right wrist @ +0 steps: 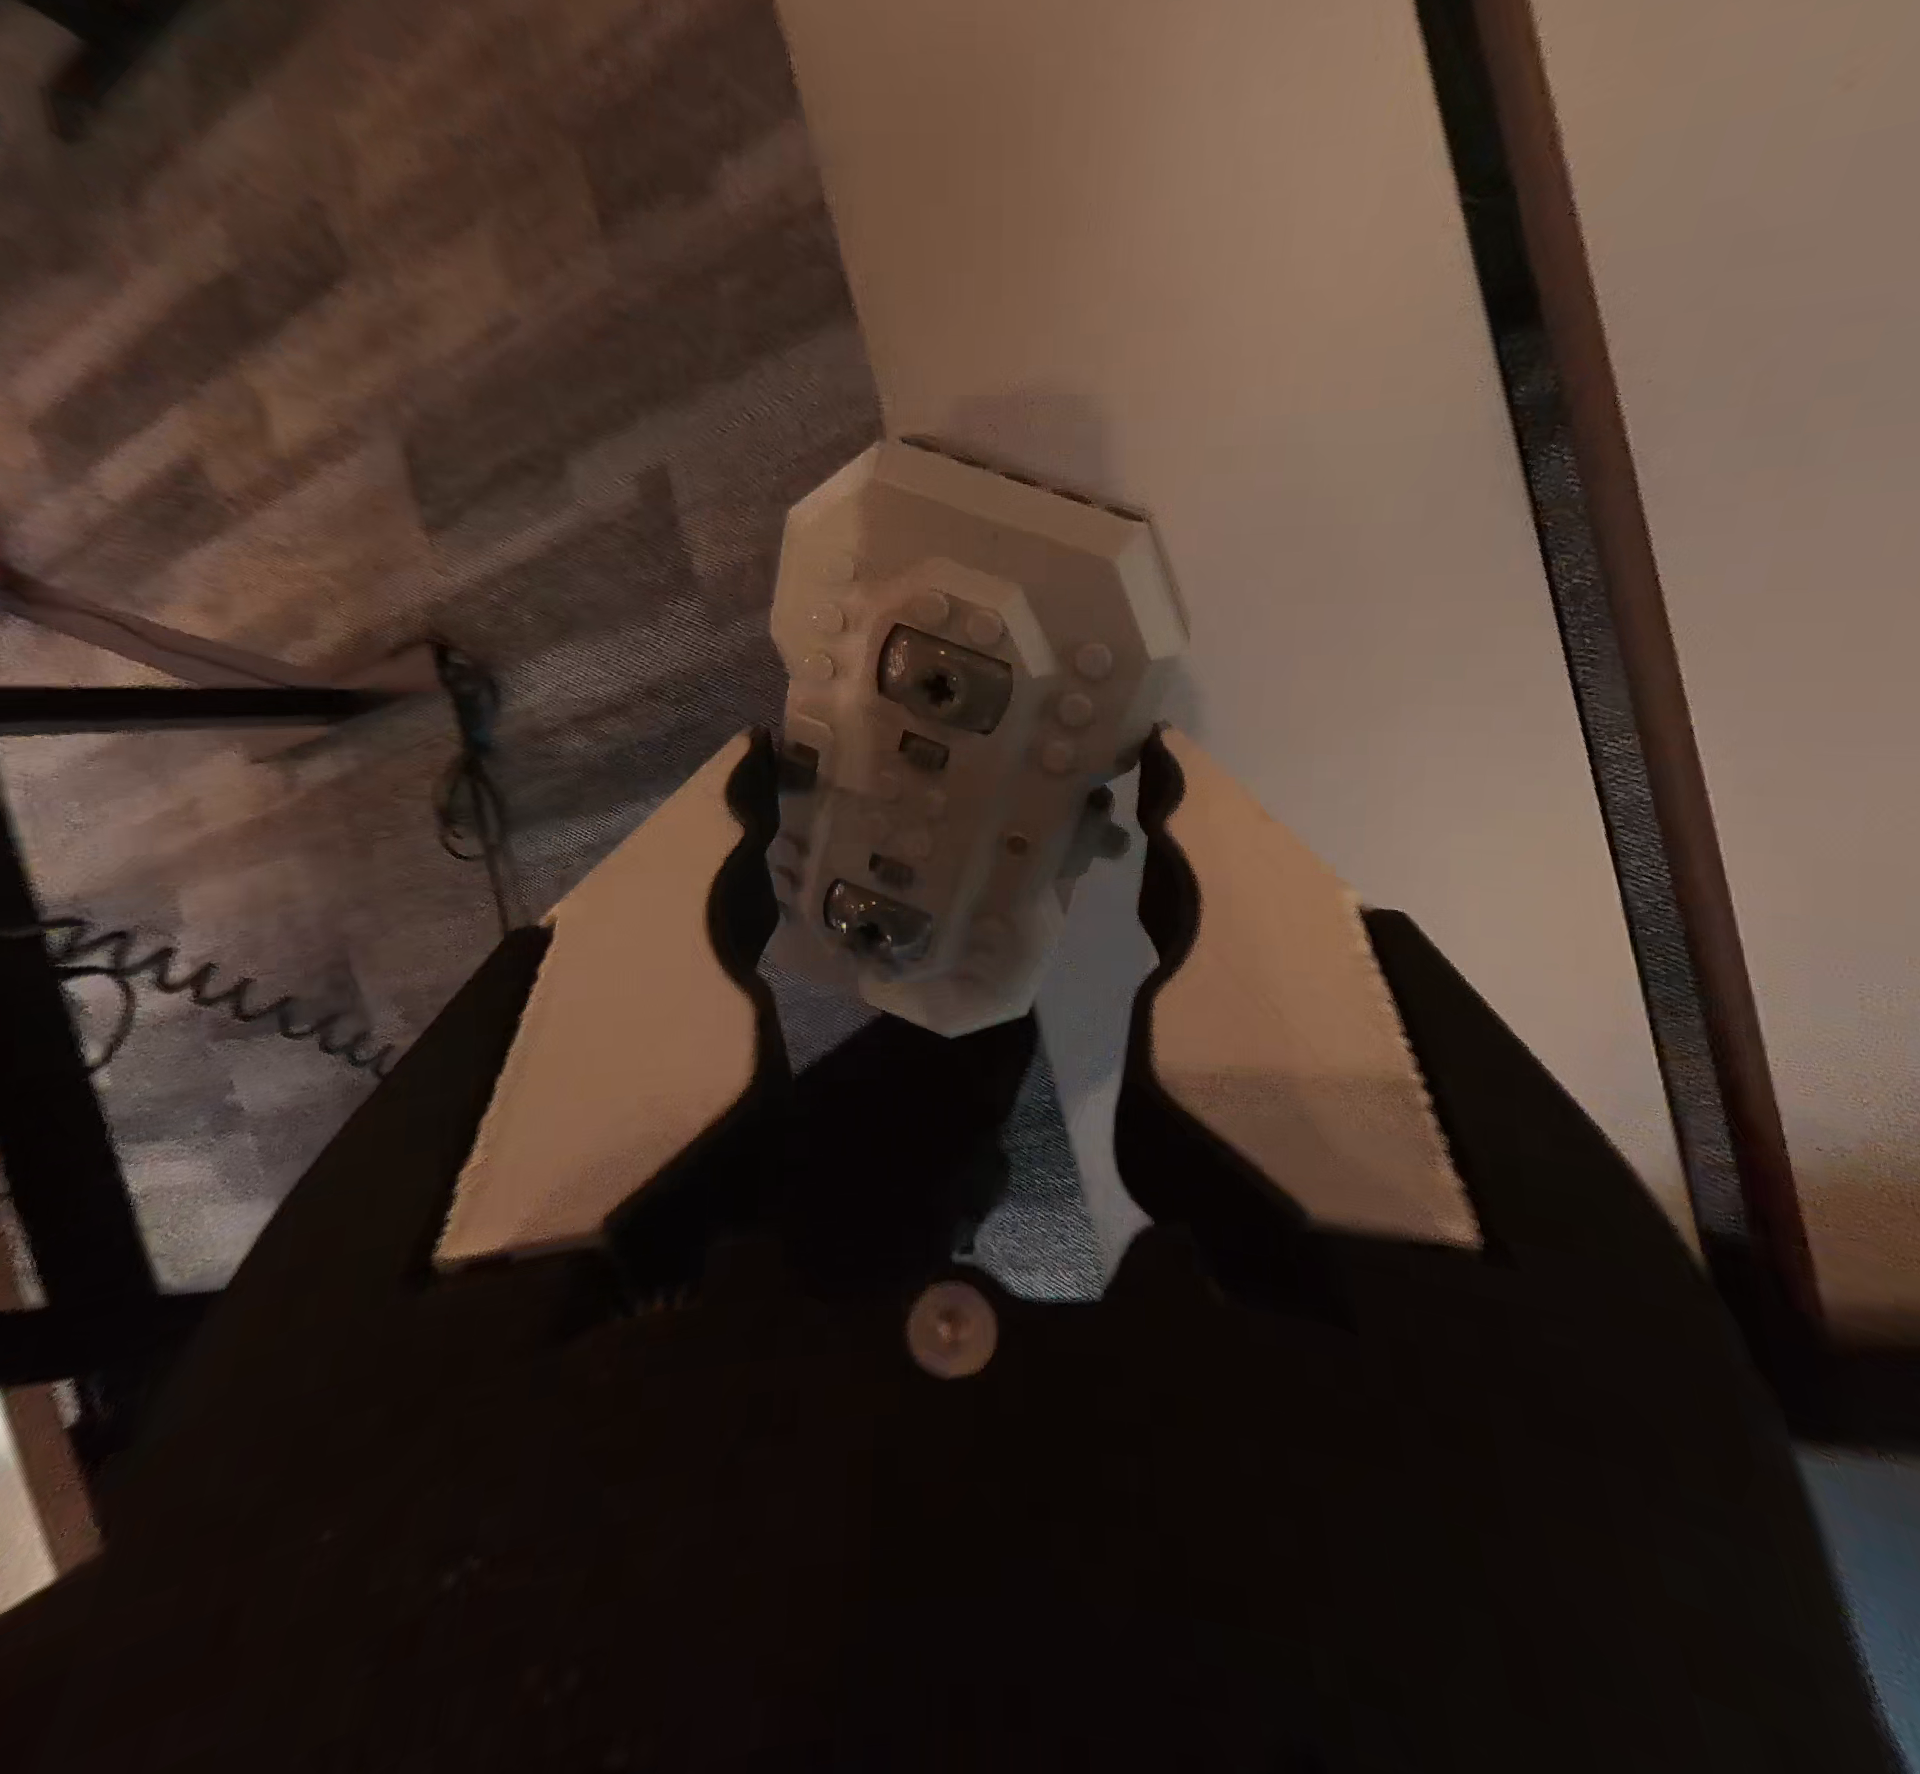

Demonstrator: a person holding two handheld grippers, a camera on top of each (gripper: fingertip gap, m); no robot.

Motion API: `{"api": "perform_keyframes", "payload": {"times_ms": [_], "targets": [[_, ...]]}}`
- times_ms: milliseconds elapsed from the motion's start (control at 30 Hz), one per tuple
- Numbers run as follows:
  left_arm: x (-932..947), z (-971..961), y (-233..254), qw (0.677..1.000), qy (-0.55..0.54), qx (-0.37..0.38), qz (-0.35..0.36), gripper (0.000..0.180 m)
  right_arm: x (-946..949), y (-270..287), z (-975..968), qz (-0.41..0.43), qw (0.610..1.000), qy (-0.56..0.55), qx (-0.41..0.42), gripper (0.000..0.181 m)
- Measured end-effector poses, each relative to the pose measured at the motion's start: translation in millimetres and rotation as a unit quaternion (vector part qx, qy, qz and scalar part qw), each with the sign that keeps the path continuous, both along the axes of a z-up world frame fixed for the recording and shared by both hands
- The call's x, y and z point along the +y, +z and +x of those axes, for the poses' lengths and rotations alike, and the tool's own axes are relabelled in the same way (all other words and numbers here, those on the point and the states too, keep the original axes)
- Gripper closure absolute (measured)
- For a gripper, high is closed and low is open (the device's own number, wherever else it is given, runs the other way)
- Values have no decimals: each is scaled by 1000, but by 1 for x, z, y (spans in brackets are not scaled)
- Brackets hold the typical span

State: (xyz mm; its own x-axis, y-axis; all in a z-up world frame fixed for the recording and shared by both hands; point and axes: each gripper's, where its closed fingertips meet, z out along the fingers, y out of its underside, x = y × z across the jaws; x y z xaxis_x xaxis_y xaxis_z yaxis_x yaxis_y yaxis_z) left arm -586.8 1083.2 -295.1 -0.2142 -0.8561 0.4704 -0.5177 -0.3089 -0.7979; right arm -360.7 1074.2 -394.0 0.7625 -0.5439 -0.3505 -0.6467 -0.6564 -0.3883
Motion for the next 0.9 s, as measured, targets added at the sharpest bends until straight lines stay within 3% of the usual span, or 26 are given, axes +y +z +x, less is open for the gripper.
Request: {"api": "perform_keyframes", "payload": {"times_ms": [133,200,300,400,667,900], "targets": [[56,62,0,1000,-15,5,26,168,40,-53,36,-44,999,20,-14,113],[73,95,10,999,-34,-12,-7,168,50,-70,45,-61,998,23,-8,113],[76,129,79,972,-129,-179,-79,168,57,-85,53,-73,996,38,-25,115],[97,167,103,960,-173,-207,-75,171,60,-85,55,-62,997,41,-25,115],[111,230,183,891,-328,-303,-79,171,38,-28,58,16,1000,-16,-14,114],[126,261,217,791,-465,-380,-117,171,9,47,70,49,989,-133,-54,113]]}}
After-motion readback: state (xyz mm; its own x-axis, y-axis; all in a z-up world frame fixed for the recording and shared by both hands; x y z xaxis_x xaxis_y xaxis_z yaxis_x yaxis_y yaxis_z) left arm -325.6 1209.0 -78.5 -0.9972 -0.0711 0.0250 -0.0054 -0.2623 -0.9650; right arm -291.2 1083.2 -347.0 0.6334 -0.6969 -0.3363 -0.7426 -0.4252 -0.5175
